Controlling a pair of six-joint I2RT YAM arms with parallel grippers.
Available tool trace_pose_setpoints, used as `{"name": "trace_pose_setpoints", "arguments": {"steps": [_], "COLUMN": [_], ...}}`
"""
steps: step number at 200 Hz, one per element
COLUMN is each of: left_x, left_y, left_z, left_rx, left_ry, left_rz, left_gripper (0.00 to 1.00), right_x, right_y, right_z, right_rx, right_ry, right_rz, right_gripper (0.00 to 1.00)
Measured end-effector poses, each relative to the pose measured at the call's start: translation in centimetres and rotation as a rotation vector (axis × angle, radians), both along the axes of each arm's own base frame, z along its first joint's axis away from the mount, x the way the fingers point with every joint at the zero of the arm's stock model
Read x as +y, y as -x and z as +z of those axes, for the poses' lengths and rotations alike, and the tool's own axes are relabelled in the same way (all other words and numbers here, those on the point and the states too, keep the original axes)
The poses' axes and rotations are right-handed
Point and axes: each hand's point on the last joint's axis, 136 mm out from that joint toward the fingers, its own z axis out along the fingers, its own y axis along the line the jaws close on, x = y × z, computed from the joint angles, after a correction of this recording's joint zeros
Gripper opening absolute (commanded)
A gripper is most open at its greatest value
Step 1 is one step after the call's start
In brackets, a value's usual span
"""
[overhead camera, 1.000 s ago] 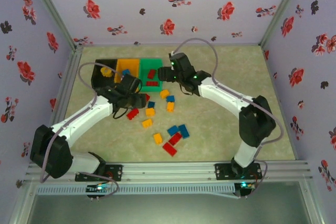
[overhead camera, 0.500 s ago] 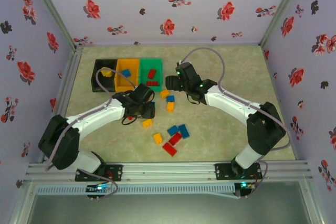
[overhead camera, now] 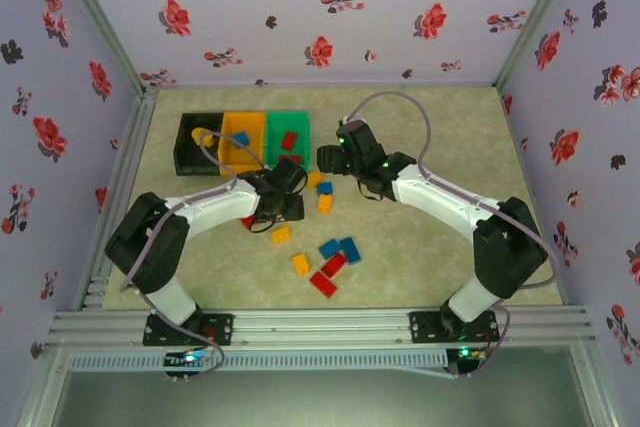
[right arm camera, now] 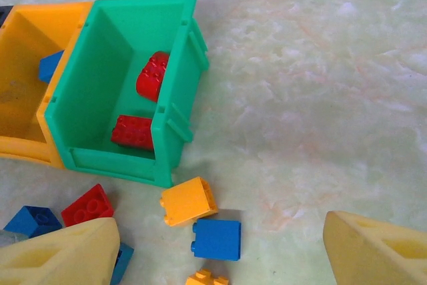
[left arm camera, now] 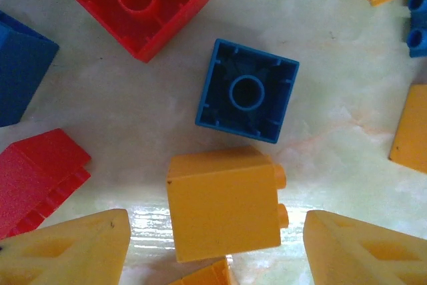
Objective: Sort the legos into containers by color
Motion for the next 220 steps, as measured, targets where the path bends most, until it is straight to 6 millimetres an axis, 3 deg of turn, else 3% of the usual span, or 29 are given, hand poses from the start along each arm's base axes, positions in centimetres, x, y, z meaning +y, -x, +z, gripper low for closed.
{"name": "trace_pose_setpoints", "arguments": {"steps": [110, 142, 191, 220], "left_x": [-0.5, -0.5, -0.2, 0.3], "left_y": [-0.8, -0.8, -0.7, -0.5], "left_z": [-1.5, -1.5, -0.8, 1.6], "left_rx": [0.021, 0.021, 0.022, -0.007], "left_ry": [-0.023, -0.025, -0.048, -0.047], "left_rz": [0.017, 0.016, 0.004, -0.017], "left_gripper": [0.54, 0.41, 0.31, 0.28], "right_x": [-0.3, -0.4, -0.5, -0.5], "right_y": [0.2, 0.2, 0.2, 0.2], "right_z": [-0.5, -0.4, 0.0, 0.0], "right_rx": [0.009, 0.006, -0.004, -0.004], "right_ry": [0.011, 0.012, 0.009, 0.009], "right_rz": [-0.004, -0.007, -0.011, -0.011], "right_gripper": [0.81, 0.81, 0.80, 0.80]}}
